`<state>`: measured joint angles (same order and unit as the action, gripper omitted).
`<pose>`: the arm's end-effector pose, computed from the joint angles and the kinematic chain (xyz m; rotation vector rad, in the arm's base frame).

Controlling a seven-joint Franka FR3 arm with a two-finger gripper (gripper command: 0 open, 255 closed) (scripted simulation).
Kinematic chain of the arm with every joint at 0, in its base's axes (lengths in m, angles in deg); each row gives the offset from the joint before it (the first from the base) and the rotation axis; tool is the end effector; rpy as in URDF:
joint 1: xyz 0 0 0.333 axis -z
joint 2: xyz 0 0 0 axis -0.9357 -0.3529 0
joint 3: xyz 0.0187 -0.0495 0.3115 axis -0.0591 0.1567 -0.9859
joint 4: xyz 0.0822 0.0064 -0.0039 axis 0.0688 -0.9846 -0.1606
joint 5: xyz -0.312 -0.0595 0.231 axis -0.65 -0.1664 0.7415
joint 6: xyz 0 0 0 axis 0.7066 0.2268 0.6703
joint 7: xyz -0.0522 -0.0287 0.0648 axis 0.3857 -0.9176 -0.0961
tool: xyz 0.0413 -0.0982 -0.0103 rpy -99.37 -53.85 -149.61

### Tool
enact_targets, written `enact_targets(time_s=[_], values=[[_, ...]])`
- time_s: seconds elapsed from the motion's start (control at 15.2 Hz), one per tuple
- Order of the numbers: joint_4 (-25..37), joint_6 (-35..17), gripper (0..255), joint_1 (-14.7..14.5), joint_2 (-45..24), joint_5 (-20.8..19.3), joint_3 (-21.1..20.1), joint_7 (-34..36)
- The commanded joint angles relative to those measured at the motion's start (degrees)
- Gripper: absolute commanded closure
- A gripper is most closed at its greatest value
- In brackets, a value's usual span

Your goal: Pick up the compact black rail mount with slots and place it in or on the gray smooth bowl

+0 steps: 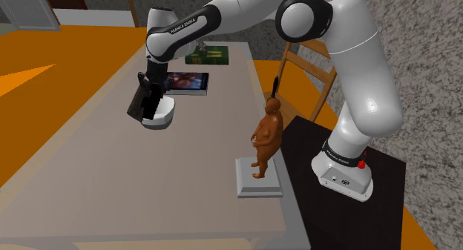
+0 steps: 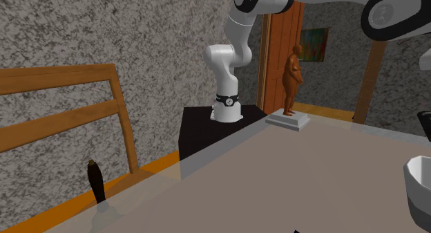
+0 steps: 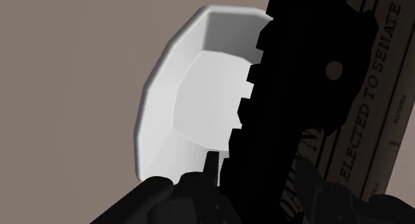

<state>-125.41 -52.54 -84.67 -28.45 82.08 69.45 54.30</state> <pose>0.7055 0.2401 0.3312 -2.7443 0.8528 -0.1512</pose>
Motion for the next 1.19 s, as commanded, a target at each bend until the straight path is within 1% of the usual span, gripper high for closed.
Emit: enact_targets(time_s=[0.0,0.33,0.59,1.12], values=[[-0.06,0.05,0,0.01,-0.06,-0.03,0.02,-0.02],[-0.01,0.09,0,0.00,-0.08,-0.03,0.02,-0.01],[-1.22,4.05,0,0.71,5.04,0.06,0.09,-0.09],[-1.22,4.05,0,0.71,5.04,0.06,0.09,-0.09]])
